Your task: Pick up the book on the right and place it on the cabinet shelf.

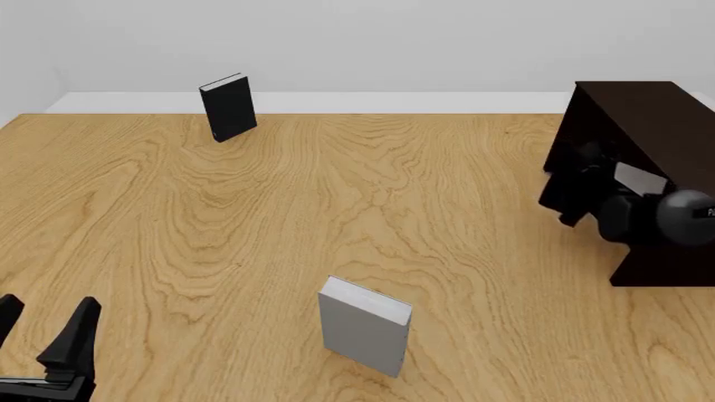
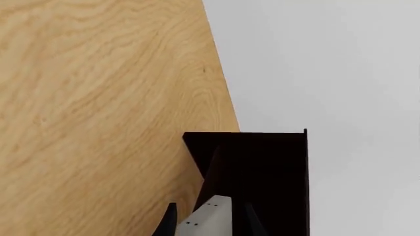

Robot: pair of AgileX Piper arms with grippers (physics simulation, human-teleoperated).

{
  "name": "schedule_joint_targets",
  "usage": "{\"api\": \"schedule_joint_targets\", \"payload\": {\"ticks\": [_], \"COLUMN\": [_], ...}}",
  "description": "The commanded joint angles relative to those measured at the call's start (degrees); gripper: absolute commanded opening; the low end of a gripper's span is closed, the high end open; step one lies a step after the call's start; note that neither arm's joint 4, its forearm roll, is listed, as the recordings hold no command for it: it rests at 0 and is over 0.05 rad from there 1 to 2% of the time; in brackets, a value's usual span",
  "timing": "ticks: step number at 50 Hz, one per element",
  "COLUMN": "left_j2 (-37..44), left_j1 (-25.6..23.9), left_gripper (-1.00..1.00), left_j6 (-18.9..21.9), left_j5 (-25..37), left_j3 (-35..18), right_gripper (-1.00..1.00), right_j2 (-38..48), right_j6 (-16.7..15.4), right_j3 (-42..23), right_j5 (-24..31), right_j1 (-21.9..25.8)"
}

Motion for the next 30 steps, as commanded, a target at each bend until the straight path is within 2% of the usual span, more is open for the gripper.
{"api": "schedule_joint_targets", "payload": {"ticks": [1, 30], "left_j2": [0.31, -0.58], "left_j1": [-0.12, -0.17], "left_gripper": [1.0, 1.0], "left_j6": [0.12, 0.06], "left_j5": [-0.38, 0.4], "left_j3": [-0.01, -0.01], "right_gripper": [1.0, 1.0], "right_j2": [-1.76, -3.81], "right_j6": [-0.15, -0.21], "right_j3": [3.94, 7.99], "right_j5": [-1.01, -2.58], "right_j1": [-0.96, -3.4]}}
